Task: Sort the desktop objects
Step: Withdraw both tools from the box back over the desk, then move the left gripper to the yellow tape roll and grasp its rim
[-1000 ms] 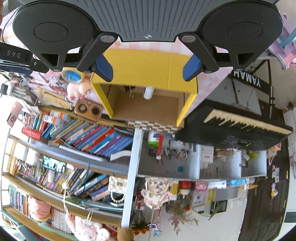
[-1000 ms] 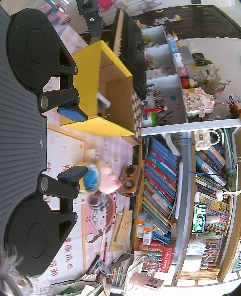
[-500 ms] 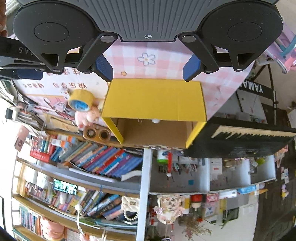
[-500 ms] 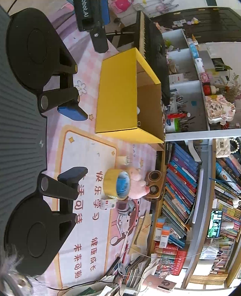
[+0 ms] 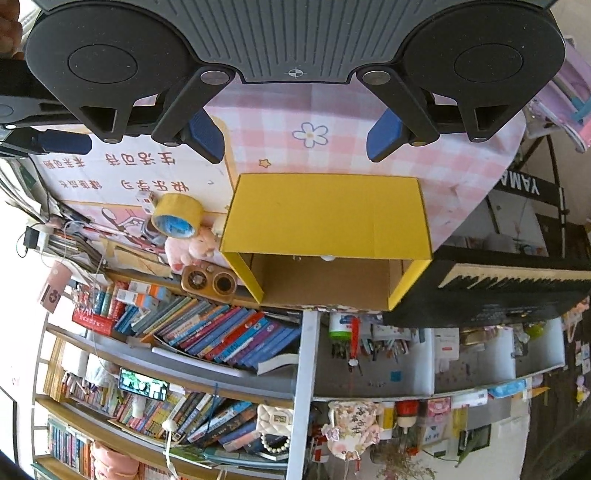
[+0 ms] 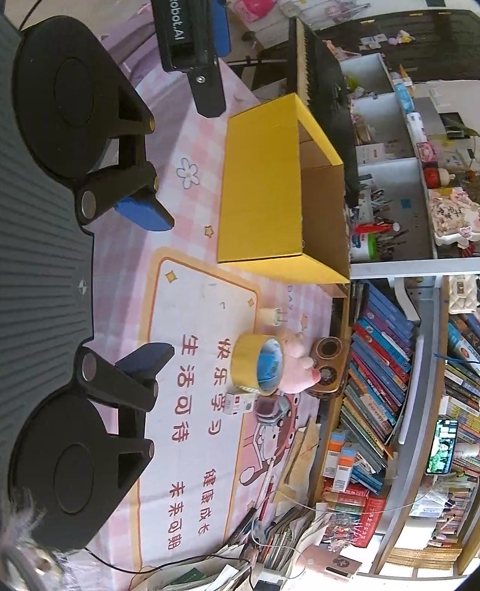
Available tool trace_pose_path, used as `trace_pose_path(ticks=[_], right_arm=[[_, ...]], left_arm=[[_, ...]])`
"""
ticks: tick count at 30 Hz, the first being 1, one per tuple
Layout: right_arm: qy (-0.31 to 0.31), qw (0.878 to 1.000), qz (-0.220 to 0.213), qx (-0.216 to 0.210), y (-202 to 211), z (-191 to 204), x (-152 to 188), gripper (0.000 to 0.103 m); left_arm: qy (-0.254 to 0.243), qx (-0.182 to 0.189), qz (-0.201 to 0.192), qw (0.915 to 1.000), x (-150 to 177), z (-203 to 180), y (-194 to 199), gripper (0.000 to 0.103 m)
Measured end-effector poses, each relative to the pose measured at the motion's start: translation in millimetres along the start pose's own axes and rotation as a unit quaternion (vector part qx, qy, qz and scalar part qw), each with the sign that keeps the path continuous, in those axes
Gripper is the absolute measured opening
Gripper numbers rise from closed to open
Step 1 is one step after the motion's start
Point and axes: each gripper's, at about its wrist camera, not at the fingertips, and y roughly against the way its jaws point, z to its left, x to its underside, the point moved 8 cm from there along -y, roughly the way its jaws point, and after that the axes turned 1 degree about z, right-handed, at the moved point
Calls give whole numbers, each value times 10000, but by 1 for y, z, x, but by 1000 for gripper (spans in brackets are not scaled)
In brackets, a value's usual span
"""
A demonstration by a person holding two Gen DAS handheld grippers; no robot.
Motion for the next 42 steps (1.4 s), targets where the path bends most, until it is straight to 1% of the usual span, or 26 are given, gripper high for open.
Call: trace_pose_path(ticks=[1, 10, 17, 23, 27, 34, 42], right_arm=[[4, 10000, 19, 16, 0, -1, 1, 66], [-138, 9995, 142, 241, 1, -19, 7, 66], [-328, 9984, 207, 411, -1, -40, 10, 67], [-426, 9976, 282, 461, -6, -60, 11, 68], [-505, 9970, 321, 482, -12, -76, 7, 68], [-481, 9969, 404, 476, -26, -102, -2, 68], [-447, 9973, 398, 421, -44, -140, -22, 68]], left_arm=[[-7, 17, 3, 10000, 0, -1, -1, 90], [-101, 248, 89, 9996, 0, -18, -12, 90], [-292, 462, 161, 9984, -3, -39, -24, 90], [-403, 562, 262, 9973, -5, -60, -38, 91], [-484, 589, 331, 9965, -8, -75, -48, 91], [-455, 599, 428, 9963, -15, -95, -69, 91], [-475, 605, 442, 9961, -27, -126, -95, 91]])
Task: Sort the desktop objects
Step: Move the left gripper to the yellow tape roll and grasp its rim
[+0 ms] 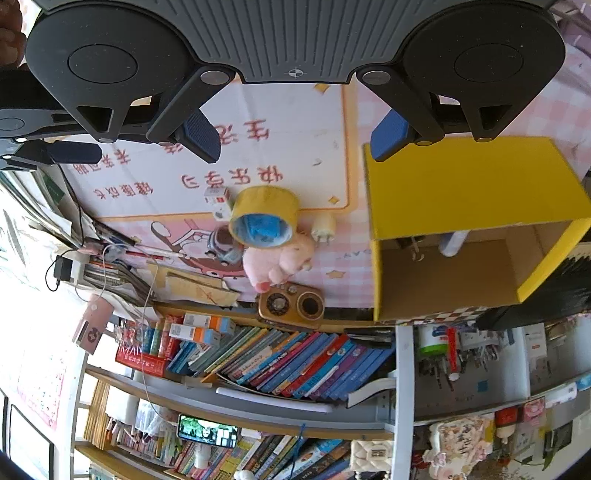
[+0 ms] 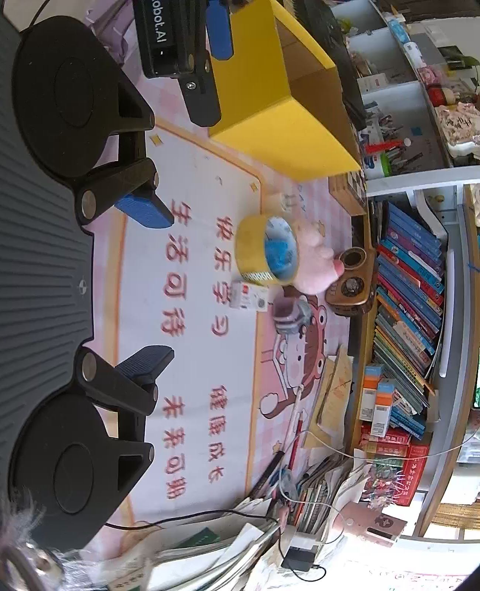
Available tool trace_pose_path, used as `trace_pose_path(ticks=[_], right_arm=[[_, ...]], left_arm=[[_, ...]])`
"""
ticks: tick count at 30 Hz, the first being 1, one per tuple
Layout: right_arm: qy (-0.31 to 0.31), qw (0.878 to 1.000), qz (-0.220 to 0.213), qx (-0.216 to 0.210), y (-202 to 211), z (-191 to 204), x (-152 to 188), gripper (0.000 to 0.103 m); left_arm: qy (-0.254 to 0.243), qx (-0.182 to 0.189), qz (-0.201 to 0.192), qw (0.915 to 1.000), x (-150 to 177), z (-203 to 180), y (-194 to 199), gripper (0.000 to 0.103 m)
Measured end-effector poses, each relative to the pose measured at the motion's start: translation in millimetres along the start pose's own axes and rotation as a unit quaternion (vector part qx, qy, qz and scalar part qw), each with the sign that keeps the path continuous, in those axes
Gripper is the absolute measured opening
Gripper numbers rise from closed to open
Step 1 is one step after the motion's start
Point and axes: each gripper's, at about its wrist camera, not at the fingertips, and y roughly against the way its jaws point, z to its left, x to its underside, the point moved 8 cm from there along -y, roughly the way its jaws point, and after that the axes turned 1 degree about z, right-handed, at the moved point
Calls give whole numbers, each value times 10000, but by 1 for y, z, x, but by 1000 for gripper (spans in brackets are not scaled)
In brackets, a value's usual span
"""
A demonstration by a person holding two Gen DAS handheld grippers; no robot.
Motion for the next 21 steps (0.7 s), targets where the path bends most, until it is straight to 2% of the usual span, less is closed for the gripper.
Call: trace_pose_path(ticks=[11, 21], right_arm=[[7, 9997, -8, -228, -32, -47, -31, 68], [-30, 9990, -96, -447, -60, -72, -58, 68]], left_arm=[[-25, -214, 195, 9996, -14, -29, -44, 91], [-101, -261, 259, 9993, -25, -51, -80, 90]])
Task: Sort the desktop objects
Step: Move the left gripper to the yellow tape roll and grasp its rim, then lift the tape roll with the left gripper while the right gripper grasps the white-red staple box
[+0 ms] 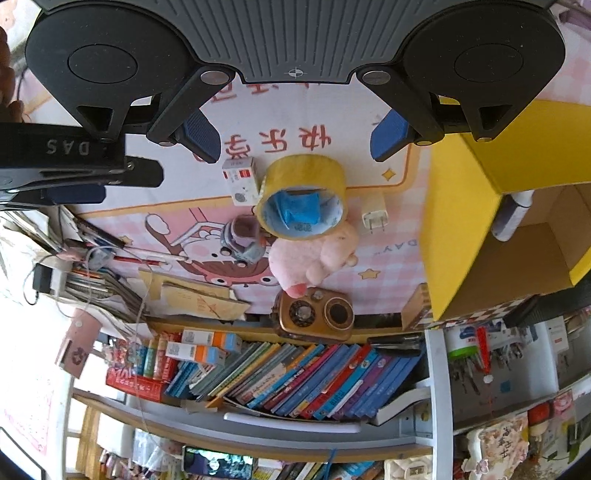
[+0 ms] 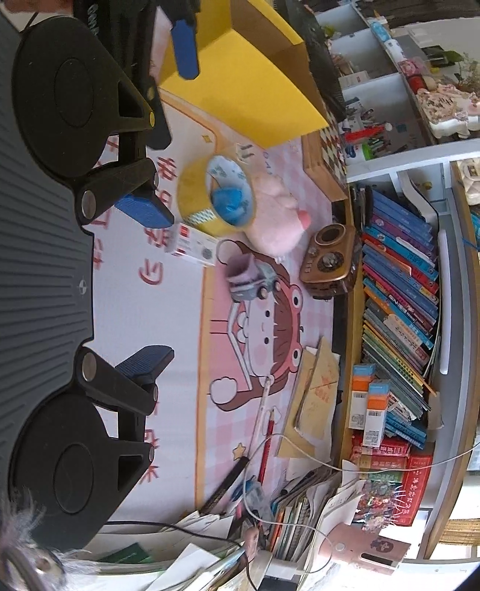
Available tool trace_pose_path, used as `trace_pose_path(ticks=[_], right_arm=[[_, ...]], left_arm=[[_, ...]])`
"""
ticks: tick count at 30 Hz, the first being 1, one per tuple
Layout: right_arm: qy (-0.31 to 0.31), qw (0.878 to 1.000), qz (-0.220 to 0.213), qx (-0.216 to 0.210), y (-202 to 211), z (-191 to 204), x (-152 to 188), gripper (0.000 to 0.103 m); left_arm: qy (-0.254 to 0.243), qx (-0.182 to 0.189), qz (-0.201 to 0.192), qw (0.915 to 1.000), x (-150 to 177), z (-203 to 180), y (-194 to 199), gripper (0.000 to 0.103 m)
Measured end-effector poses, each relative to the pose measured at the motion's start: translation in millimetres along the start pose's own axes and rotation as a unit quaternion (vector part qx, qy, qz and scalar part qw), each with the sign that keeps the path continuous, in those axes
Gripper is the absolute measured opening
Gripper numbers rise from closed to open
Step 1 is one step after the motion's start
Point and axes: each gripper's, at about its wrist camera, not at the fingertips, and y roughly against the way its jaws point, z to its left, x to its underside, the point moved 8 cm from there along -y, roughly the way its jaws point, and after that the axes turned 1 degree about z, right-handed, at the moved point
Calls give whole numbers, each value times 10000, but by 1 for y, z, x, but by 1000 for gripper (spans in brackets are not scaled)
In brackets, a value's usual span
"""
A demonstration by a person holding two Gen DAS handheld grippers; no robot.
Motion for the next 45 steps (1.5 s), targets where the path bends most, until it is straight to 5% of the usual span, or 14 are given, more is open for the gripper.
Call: trace_pose_path(ticks=[30, 38, 45], right_arm=[[242, 9977, 522, -345, -44, -23, -7, 71], [525, 9938, 711, -677, -62, -5, -7, 71], [1675, 9765, 519, -1250, -89, 28, -19, 71]], left_arm=[[259, -574, 769, 9951, -32, 0, -128, 90], [382, -256, 383, 9982, -42, 4, -84, 90], [742, -184, -133, 9970, -52, 21, -19, 90]])
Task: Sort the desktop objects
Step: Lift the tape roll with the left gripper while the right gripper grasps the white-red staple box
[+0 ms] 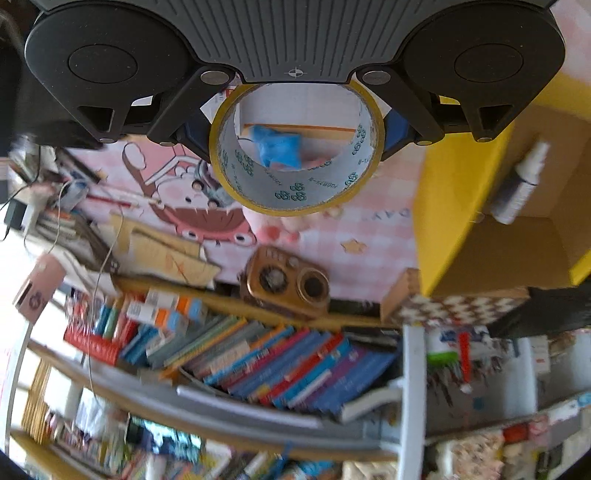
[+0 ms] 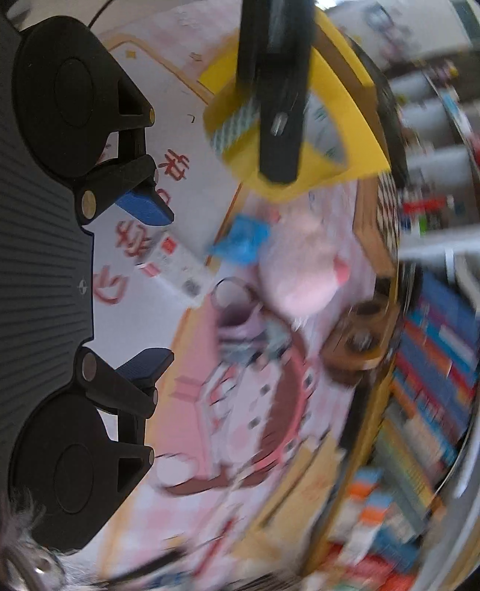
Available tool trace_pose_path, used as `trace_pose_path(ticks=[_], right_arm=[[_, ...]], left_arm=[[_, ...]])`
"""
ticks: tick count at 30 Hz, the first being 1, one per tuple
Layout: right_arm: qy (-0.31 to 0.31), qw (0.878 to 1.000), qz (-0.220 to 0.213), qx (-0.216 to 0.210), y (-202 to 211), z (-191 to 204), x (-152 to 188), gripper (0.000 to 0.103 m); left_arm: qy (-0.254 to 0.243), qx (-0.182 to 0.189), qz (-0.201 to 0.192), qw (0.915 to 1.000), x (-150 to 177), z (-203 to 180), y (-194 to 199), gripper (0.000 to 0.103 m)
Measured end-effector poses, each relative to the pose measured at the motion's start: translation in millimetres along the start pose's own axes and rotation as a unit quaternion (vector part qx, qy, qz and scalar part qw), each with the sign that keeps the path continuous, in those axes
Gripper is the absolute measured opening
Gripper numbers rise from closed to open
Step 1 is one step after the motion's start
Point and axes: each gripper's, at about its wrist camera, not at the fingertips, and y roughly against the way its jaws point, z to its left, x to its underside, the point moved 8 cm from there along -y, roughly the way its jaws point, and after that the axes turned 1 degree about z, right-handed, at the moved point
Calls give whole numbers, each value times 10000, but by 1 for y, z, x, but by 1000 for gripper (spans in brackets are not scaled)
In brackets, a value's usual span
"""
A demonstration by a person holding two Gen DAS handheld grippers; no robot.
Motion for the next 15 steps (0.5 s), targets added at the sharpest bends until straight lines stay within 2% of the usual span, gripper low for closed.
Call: trace_pose_path(ticks=[5, 8, 11, 15], right_arm=[[866, 9943, 72, -615, -20, 11, -9, 70], [1304, 9880, 239, -796, -31, 12, -8, 70], [1477, 9847, 371, -853, -39, 7, -7, 70], [1341, 9850, 467, -978, -44, 2, -7, 66]], left_arm=[[220, -114, -25, 9997, 4, 11, 19, 90], [265, -155, -31, 9995, 8, 14, 27, 90], [259, -196, -81, 9994, 10, 16, 33, 90], [288, -198, -144, 9993, 10, 17, 40, 90]])
